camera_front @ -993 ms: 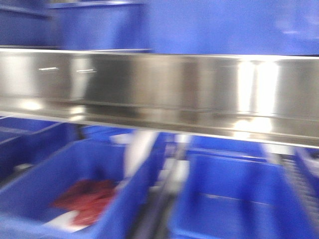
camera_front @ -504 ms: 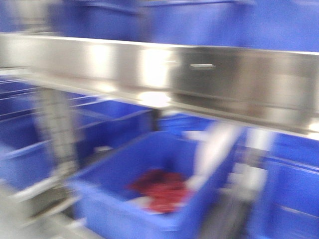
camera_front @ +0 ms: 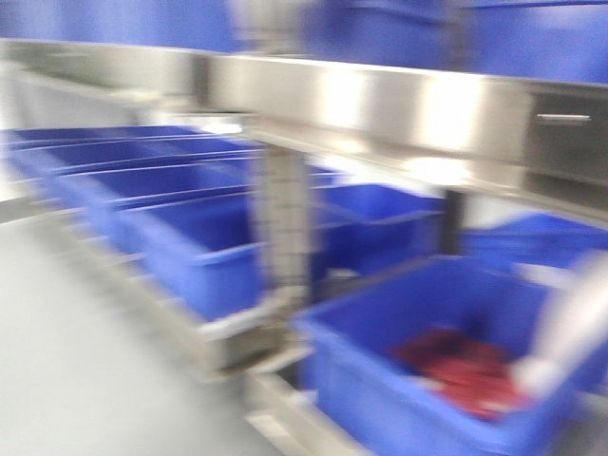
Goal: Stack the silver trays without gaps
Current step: 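Hold the silver tray in both grippers while driving to the other shelf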
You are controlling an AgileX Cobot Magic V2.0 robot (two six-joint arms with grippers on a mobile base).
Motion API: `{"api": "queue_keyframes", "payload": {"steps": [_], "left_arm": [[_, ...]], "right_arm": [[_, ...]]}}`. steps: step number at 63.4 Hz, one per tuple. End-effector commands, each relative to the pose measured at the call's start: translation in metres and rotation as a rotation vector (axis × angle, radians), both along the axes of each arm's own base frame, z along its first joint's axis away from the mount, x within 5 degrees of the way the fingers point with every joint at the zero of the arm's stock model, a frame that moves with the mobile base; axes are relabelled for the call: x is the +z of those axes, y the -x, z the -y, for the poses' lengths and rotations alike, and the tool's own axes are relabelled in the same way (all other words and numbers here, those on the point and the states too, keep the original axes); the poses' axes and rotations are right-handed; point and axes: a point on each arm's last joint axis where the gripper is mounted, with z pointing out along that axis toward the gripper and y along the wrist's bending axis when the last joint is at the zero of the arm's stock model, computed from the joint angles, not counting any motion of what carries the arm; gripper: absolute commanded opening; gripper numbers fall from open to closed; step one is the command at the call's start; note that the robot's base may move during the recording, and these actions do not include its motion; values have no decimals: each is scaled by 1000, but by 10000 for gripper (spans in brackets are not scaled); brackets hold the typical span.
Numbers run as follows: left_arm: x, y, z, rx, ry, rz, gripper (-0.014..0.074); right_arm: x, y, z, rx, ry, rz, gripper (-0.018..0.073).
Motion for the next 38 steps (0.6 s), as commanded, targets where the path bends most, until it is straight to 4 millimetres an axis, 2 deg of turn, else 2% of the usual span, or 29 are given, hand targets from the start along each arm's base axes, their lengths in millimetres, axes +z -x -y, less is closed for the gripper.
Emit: {"api": "queue_keyframes", "payload": {"steps": [1,38], "left_arm": [[19,9,-9,-5,5,61,-48],[19,9,-9,-5,5,61,-48]], "right_arm": [[21,4,8,14,7,110,56],[21,4,8,14,7,110,56]]}}
